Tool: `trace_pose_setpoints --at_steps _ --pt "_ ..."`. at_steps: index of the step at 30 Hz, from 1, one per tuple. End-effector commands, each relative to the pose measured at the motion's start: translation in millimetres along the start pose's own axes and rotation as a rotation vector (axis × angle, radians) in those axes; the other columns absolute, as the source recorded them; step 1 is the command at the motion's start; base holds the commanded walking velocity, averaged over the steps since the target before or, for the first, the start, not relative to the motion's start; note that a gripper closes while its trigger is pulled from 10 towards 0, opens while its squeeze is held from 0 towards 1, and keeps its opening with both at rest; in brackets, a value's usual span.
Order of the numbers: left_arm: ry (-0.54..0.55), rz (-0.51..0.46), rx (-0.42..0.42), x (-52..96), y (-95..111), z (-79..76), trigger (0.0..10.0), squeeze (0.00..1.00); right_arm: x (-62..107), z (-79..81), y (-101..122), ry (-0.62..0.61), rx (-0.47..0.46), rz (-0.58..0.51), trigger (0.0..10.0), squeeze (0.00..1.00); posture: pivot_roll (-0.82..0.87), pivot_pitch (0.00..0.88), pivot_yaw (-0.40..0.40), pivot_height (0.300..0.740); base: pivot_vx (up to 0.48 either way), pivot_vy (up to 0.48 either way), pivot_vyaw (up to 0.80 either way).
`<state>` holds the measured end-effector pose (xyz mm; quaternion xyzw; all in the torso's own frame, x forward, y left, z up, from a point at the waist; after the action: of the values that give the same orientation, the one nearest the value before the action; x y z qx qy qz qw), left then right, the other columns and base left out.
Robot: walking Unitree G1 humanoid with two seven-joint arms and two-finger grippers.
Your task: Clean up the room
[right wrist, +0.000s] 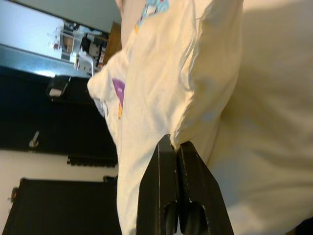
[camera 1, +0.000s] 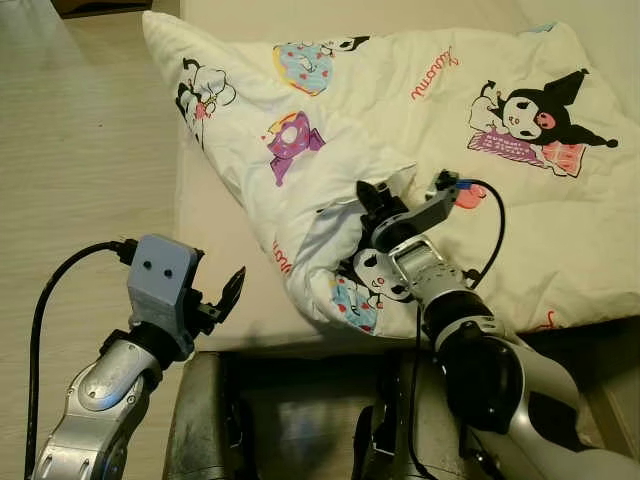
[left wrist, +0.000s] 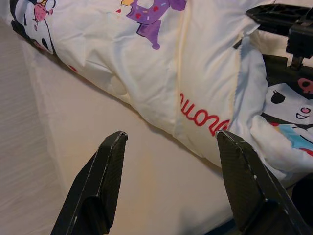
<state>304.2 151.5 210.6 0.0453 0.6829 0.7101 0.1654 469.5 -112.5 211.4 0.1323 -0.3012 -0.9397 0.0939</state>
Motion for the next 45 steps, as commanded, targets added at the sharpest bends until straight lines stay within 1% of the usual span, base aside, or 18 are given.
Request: trace_pose_setpoints --at_steps 1,6,7,15,16,18,19,20,21,23,24,25,33,34,35,37,40,45 --pt "-0.001 0.028 0.005 3.7 -7 -0.5 10.0 0.0 1.5 -6.1 3 -0.032 -0.032 -0.026 0.0 0.0 0.15 0.436 0.029 0.575 0.0 0.0 0.0" --pt "0.0 0.028 0.001 3.9 -6 0.8 10.0 0.0 1.3 -11.8 25 -0.083 -0.021 -0.094 0.0 0.0 0.15 0.435 0.031 0.575 0.0 0.0 0.0" --pt "0.002 0.028 0.0 4.0 -6 1.3 10.0 0.0 3.6 -21.7 32 -0.154 0.012 -0.104 0.0 0.0 0.15 0.434 0.03 0.575 0.0 0.0 0.0" --pt "0.002 0.03 0.0 4.7 -7 0.2 10.0 0.0 18.8 -56.6 16 -0.332 0.067 -0.035 0.0 0.0 0.15 0.433 0.028 0.575 0.0 0.0 0.0" --pt "0.001 0.032 -0.002 5.1 -7 0.1 10.0 0.0 20.6 -59.4 11 -0.341 0.081 -0.016 0.0 0.41 0.15 0.433 0.028 0.575 0.0 0.0 0.0" --pt "0.001 0.034 -0.003 5.5 -7 0.1 10.0 0.0 21.4 -60.6 8 -0.343 0.091 -0.003 0.0 0.41 0.15 0.434 0.029 0.575 0.0 0.0 0.0" --pt "0.0 0.036 -0.003 6.0 -7 0.0 10.0 0.0 22.4 -61.9 3 -0.347 0.112 0.019 0.3 1.0 0.15 0.433 0.031 0.575 0.0 0.0 0.0" --pt "0.0 0.036 -0.003 6.0 -7 0.0 10.0 0.0 22.4 -61.9 3 -0.347 0.112 0.019 0.3 1.0 0.15 0.433 0.031 0.575 0.0 0.0 0.0" --pt "0.0 0.037 -0.004 6.3 -7 -0.1 10.0 0.0 23.3 -63.3 -2 -0.354 0.138 0.042 10.0 1.0 0.15 0.433 0.031 0.575 0.0 0.0 0.0" --pt "-0.002 0.038 -0.004 6.5 -8 -0.2 10.0 0.0 24.0 -64.3 -6 -0.361 0.164 0.062 10.0 1.0 0.15 0.433 0.032 0.575 0.0 0.0 0.0" --pt "-0.002 0.039 -0.004 6.5 -8 -0.3 10.0 0.0 24.5 -65.0 -8 -0.366 0.18 0.075 10.0 0.74 0.15 0.433 0.032 0.575 0.0 0.0 0.0" --pt "-0.003 0.038 -0.004 6.2 -8 -0.5 10.0 0.0 24.0 -64.2 -8 -0.364 0.179 0.071 10.0 0.0 0.15 0.433 0.032 0.575 0.0 0.0 0.0" --pt "-0.002 0.033 -0.001 5.7 -7 -0.3 10.0 0.0 21.3 -59.3 -5 -0.332 0.159 0.065 10.0 0.0 0.15 0.432 0.032 0.575 0.0 0.0 0.0" --pt "-0.002 0.032 0.0 5.6 -6 -0.2 10.0 0.0 20.7 -57.6 -6 -0.318 0.137 0.065 10.0 0.89 0.15 0.434 0.032 0.575 0.0 0.0 0.0" --pt "-0.002 0.031 0.002 5.5 -6 -0.3 10.0 0.0 20.1 -55.6 -7 -0.3 0.107 0.062 10.0 1.0 0.15 0.434 0.032 0.575 0.0 0.0 0.0" --pt "-0.002 0.03 0.003 5.5 -6 -0.4 10.0 0.0 18.6 -51.1 -9 -0.266 0.037 0.055 10.0 1.0 0.16 0.434 0.032 0.575 0.0 0.0 0.0" --pt "-0.002 0.029 0.003 5.4 -6 -0.2 10.0 0.0 17.6 -47.8 -12 -0.243 -0.001 0.06 10.0 1.0 0.16 0.435 0.033 0.575 0.0 0.0 0.0" --pt "-0.002 0.028 0.003 5.7 -5 0.2 10.0 0.0 18.0 -44.3 -23 -0.209 0.042 0.119 10.0 1.0 0.16 0.437 0.033 0.575 0.0 0.0 0.0"
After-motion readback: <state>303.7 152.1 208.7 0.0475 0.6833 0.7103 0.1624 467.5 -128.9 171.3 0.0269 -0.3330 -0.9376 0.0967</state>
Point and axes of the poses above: a point about 5 cm out from each wrist's last joint towards the gripper, its own x axis pointing back from the gripper into the wrist, its own y axis along the axis of the wrist's last joint, z = x × y, the point moved 6 cm from there along -x, pointing out of the wrist towards the gripper, and after that the axes turned 6 degrees about x, right-handed, at the moved point
